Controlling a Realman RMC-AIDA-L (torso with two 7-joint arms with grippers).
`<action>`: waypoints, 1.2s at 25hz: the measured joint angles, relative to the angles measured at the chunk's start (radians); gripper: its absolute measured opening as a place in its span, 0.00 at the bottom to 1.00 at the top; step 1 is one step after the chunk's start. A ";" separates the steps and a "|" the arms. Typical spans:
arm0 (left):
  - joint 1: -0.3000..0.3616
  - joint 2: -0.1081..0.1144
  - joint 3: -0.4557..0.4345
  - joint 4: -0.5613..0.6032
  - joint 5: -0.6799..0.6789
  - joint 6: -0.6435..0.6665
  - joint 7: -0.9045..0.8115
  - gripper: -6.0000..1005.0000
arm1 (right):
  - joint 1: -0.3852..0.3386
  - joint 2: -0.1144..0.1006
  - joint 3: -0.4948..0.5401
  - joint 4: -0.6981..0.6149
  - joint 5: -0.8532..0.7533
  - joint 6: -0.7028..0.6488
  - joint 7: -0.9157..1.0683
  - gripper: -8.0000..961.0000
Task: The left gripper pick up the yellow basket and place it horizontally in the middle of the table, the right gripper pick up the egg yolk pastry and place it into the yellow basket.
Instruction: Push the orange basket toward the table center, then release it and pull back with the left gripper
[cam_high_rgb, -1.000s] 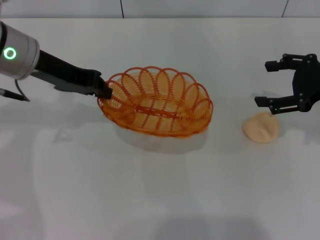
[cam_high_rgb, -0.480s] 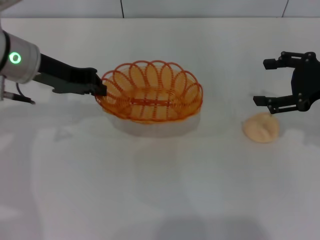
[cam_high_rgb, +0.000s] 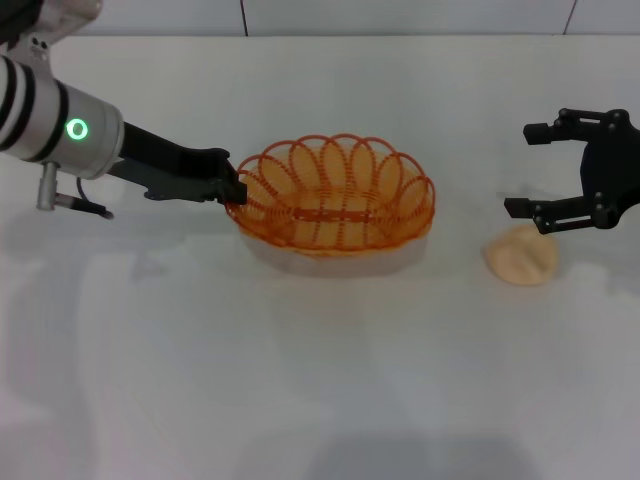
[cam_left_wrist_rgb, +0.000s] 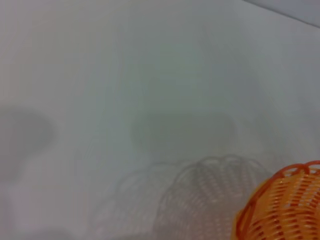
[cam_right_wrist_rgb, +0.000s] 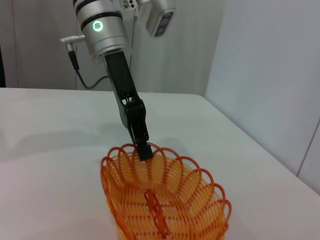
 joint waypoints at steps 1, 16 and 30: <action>-0.006 0.000 0.003 -0.010 0.000 -0.005 0.002 0.07 | -0.001 0.000 0.000 0.000 0.000 0.000 0.000 0.88; -0.055 -0.002 0.073 -0.103 -0.011 -0.108 0.002 0.08 | -0.017 0.002 -0.003 0.002 0.009 -0.009 -0.001 0.87; -0.047 -0.004 0.094 -0.123 -0.083 -0.107 -0.002 0.09 | -0.020 0.002 -0.002 0.012 0.011 -0.010 -0.001 0.87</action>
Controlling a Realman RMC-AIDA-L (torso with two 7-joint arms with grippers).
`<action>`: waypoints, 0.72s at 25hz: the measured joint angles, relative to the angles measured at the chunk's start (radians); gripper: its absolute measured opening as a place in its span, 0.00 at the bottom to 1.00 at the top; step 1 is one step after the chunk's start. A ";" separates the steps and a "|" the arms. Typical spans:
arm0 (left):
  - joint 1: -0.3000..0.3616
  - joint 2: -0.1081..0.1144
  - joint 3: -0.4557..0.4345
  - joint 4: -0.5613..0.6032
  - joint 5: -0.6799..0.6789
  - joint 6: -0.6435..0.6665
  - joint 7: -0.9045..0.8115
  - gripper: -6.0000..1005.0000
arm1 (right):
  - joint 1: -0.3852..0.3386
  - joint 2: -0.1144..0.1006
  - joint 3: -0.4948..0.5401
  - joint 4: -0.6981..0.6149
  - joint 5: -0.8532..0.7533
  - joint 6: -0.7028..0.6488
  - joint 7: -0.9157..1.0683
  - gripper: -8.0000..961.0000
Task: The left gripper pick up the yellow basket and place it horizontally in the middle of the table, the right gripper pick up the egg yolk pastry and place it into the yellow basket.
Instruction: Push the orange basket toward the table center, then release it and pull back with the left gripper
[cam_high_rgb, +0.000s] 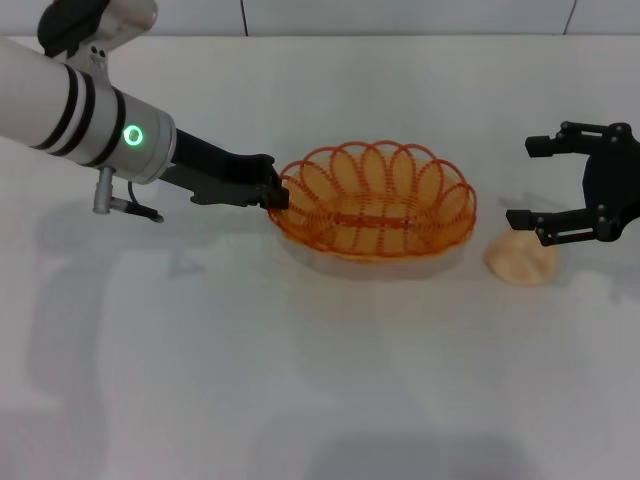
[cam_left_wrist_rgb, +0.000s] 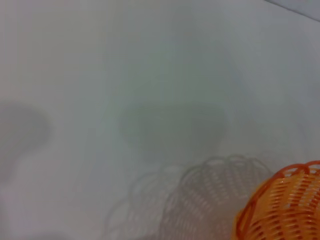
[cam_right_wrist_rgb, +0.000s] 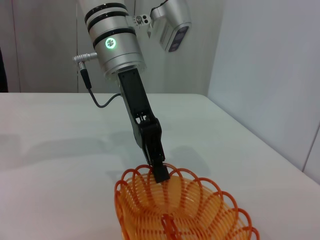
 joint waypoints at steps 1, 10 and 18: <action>0.001 0.000 0.004 0.000 -0.005 0.000 0.000 0.09 | 0.000 0.000 0.000 0.001 0.000 0.000 0.000 0.87; 0.002 0.000 0.004 -0.039 -0.007 -0.009 -0.004 0.10 | -0.001 -0.002 0.000 0.001 -0.001 0.000 -0.001 0.87; 0.003 0.000 -0.002 -0.046 -0.007 -0.011 -0.007 0.16 | -0.002 -0.002 0.000 0.001 -0.005 0.000 -0.001 0.87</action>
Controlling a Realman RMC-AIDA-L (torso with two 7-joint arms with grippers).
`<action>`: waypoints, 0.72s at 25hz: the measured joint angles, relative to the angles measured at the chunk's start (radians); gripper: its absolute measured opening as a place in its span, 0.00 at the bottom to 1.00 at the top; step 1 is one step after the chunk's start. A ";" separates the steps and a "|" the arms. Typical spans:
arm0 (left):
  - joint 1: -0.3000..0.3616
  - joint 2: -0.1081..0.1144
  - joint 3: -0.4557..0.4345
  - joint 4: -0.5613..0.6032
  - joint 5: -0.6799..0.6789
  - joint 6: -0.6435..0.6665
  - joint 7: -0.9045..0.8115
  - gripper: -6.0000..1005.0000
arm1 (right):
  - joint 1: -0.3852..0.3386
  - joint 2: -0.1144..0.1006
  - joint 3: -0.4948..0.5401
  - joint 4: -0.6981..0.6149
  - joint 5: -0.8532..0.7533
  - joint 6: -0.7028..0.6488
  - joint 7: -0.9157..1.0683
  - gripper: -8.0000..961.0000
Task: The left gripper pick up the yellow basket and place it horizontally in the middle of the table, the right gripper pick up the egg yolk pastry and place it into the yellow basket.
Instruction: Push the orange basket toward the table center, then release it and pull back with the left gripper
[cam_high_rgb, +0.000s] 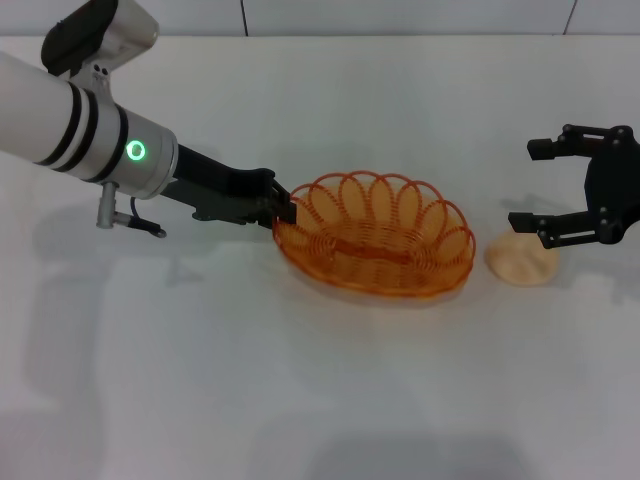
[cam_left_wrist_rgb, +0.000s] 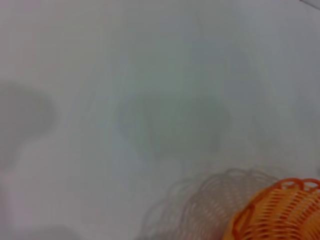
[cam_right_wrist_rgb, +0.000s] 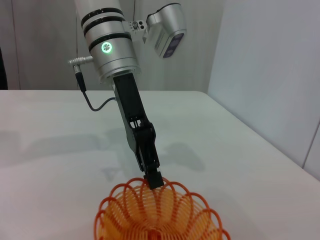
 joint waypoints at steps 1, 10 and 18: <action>0.001 0.000 0.000 -0.001 0.000 0.000 -0.001 0.18 | 0.000 0.000 0.000 0.000 -0.001 0.000 0.000 0.87; 0.011 0.000 -0.001 -0.002 0.000 0.008 -0.002 0.40 | -0.009 0.000 0.003 0.000 0.000 0.001 0.000 0.86; 0.033 0.009 -0.023 0.014 -0.006 0.048 0.003 0.72 | -0.012 -0.001 0.008 0.000 0.003 0.001 0.000 0.86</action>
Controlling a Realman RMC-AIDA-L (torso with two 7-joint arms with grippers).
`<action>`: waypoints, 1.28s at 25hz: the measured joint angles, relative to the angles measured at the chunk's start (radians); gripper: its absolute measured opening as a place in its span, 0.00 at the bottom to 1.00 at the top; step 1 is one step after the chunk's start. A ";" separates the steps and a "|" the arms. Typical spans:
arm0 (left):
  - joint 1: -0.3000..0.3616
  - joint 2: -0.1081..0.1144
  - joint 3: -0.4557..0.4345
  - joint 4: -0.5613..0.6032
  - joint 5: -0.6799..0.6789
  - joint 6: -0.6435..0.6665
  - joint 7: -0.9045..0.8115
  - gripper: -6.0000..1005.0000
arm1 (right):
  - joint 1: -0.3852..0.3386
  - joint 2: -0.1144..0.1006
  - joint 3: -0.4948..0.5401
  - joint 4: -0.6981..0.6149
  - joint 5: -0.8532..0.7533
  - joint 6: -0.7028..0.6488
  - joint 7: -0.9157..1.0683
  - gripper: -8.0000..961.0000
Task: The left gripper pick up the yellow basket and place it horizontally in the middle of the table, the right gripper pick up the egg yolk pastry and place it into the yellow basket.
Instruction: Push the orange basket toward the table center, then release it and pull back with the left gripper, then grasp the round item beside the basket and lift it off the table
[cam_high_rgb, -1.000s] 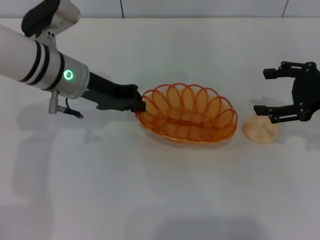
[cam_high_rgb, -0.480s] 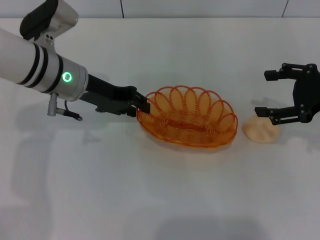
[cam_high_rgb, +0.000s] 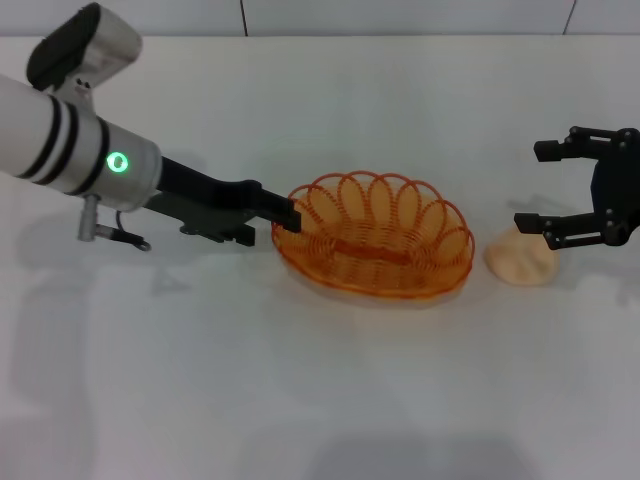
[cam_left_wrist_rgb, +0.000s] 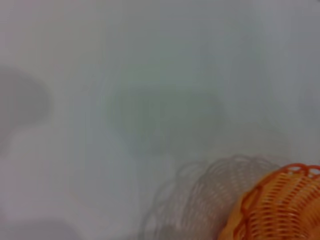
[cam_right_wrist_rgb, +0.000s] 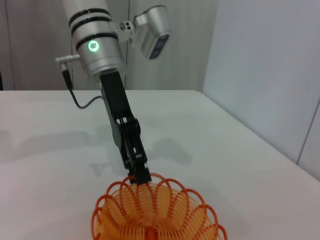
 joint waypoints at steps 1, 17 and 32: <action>0.008 0.002 -0.014 0.014 -0.002 0.014 0.007 0.72 | 0.000 0.000 0.000 0.000 0.000 0.000 0.000 0.86; 0.236 0.034 -0.103 0.266 -0.404 0.147 0.571 0.71 | 0.012 -0.026 0.004 -0.010 -0.079 -0.012 0.083 0.86; 0.412 0.057 -0.136 0.229 -0.471 0.368 1.305 0.71 | 0.139 -0.067 -0.008 -0.032 -0.268 -0.115 0.301 0.86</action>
